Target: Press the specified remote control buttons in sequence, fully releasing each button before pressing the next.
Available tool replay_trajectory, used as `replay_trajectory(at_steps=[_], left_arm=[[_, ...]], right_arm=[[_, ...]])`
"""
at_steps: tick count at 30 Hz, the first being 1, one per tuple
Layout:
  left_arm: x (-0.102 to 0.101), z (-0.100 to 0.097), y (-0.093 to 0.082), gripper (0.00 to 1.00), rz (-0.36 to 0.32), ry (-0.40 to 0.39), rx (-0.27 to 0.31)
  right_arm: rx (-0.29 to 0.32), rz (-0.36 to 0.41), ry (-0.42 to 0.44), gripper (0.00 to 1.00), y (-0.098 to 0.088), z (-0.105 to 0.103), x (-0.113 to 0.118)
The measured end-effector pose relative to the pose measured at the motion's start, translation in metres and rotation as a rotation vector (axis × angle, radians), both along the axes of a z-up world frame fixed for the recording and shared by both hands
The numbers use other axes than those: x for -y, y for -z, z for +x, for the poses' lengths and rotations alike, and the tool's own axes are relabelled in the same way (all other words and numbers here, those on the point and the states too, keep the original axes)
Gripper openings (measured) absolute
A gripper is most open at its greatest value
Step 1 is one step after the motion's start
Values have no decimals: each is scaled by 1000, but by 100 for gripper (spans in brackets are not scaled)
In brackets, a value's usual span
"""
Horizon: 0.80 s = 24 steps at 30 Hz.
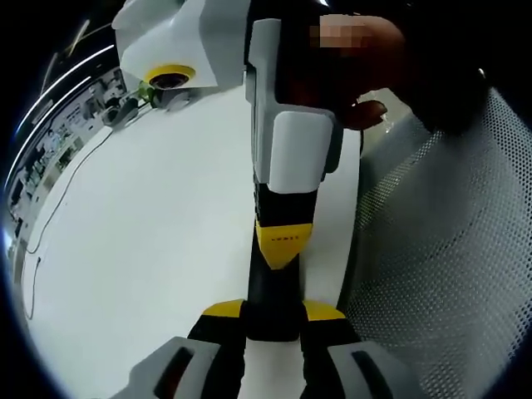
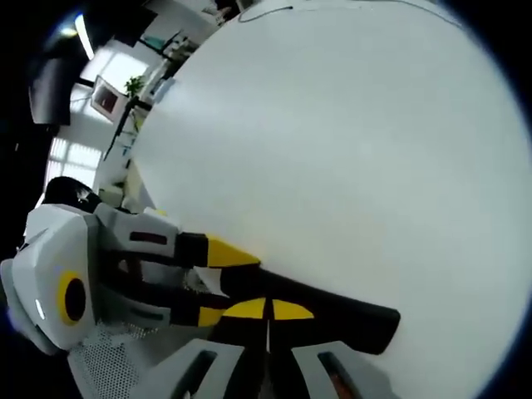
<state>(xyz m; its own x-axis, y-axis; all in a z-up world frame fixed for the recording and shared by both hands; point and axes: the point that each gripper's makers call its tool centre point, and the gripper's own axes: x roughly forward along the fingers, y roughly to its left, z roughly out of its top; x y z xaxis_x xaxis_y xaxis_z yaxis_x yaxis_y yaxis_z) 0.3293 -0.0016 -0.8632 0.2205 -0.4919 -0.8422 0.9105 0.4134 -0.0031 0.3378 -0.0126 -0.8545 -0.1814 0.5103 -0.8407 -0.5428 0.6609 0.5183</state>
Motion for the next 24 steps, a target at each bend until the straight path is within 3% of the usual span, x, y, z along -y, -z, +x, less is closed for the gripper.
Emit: replay_trajectory(at_steps=[7, 19, 24], left_arm=[[0, 0, 0, 25, -6, -6, 3], [0, 0, 0, 25, -10, -11, 9], [0, 0, 0, 25, -10, -12, 10]], right_arm=[[36, -31, -37, 0, 0, 0, 1], [35, -32, 4, 0, -1, 5, 9], [9, -37, 27, 0, 0, 5, 16]])
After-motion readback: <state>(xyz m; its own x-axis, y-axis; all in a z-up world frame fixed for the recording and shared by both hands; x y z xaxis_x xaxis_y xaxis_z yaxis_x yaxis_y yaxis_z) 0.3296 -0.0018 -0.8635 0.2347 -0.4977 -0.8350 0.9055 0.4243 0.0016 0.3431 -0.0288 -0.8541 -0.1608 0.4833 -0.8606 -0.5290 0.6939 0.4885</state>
